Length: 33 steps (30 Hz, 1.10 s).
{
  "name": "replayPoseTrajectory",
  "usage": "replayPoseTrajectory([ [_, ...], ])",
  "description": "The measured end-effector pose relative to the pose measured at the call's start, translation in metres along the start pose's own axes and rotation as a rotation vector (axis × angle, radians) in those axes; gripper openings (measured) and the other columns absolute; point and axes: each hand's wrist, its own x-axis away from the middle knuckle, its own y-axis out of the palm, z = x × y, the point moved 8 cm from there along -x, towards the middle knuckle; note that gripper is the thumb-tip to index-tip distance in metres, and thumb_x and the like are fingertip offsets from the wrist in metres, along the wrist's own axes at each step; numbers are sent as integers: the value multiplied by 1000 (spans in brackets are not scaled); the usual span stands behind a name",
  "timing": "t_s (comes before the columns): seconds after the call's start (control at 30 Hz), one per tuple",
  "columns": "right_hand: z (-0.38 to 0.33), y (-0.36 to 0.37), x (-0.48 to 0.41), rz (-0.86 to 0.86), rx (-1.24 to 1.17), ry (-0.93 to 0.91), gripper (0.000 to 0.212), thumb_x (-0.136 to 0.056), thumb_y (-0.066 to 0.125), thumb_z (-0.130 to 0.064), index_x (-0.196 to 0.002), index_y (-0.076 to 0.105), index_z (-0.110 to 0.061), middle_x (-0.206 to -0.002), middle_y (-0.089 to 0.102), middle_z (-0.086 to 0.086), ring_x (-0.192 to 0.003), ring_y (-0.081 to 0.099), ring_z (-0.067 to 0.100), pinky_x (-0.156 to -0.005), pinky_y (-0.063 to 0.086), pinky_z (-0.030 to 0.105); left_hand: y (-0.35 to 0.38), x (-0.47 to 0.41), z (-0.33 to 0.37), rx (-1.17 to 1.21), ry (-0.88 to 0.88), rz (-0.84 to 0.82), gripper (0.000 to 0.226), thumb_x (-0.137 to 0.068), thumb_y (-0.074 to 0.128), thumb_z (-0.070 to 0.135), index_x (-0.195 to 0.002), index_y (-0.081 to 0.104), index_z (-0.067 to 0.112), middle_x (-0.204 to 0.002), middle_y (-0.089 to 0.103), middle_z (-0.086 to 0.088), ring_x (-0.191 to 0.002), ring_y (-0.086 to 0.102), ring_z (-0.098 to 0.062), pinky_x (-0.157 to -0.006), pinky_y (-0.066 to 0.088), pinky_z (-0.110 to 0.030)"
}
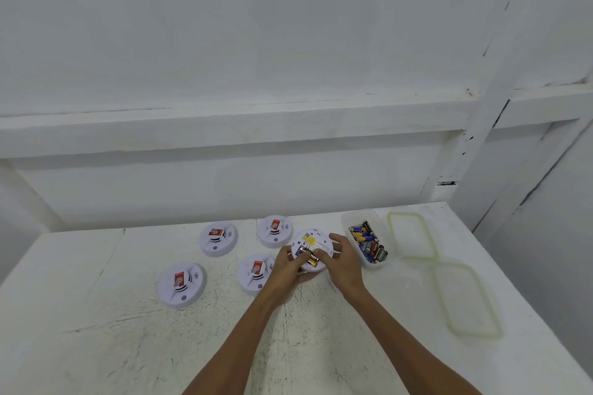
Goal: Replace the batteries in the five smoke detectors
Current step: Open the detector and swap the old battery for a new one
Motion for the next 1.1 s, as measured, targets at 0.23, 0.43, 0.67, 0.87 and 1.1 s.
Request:
replayPoseTrajectory([
  [0.23,-25,0,0,63,-50,-135,49,-81,81,-10,-124,60,-16,-120,62,-2,-106,63,11,-74,53,12,-12,-11,15,-130,69,30,73,-83,84,3,-142,44,18,-128,69,-13,-113,70,-32,-95,61,-45],
  [0.43,-31,4,5,131,26,-206,29,-89,74,-23,-116,63,-23,-113,62,-10,-100,61,6,-75,51,14,-8,-14,19,-79,108,0,70,-80,88,9,-142,55,13,-128,73,-13,-117,70,-34,-100,57,-56],
  [0.67,-15,5,8,83,11,-132,25,-96,65,-17,-121,63,-21,-106,69,-2,-86,73,12,-67,62,26,-19,-16,22,-139,122,177,90,-53,100,33,-130,61,9,-120,75,-12,-106,75,-28,-90,63,-46],
  [0.87,-32,-1,11,75,211,-283,7,-96,65,-16,-103,65,-13,-93,70,-3,-80,70,7,-63,57,17,-14,-15,15,-137,60,160,62,-78,91,19,-130,58,13,-119,73,-10,-104,74,-27,-81,65,-39],
  [1.1,-40,3,12,20,463,-338,8,-99,57,-19,-99,64,-16,-80,70,-1,-66,65,7,-53,51,20,3,-9,16,13,74,106,58,-85,82,6,-133,52,20,-123,71,-11,-106,73,-27,-78,64,-39],
])
